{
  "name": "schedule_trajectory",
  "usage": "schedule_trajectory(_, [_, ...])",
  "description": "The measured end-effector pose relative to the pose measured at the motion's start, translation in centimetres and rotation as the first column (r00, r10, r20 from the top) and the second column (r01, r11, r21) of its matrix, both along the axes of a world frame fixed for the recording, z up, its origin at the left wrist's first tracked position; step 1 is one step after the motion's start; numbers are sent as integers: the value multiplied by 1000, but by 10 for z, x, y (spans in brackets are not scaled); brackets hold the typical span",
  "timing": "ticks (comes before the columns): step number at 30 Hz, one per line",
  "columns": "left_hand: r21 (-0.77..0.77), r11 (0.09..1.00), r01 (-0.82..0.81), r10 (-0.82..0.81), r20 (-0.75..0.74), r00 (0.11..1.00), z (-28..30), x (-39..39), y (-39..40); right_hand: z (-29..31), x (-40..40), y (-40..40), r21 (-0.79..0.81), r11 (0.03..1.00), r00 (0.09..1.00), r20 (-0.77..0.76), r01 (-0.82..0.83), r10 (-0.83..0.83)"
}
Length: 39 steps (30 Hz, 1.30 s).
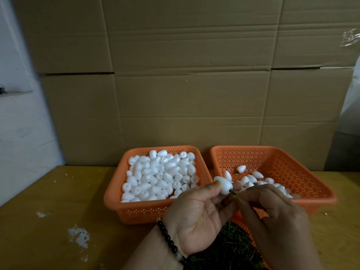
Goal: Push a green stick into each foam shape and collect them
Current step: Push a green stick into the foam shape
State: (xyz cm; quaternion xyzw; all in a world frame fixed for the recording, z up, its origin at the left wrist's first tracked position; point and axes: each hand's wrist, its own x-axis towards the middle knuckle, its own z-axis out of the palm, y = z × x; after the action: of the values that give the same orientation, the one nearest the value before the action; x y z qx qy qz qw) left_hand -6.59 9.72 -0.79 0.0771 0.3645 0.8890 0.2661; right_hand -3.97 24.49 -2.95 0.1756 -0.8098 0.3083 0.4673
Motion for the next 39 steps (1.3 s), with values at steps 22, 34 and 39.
schedule_trajectory(22, [22,1000,-2,0,98,995,2,-6,-4,2,1,-3,-20,999,994,98,-47,49])
schedule_trajectory(34, [38,999,-28,27,31,999,-2,-16,-15,5,3,0,-21,999,990,134,-44,46])
schedule_trajectory(39, [-36,994,-101,98,-92,991,-5,-16,-13,5,3,1,-11,999,989,138,-43,44])
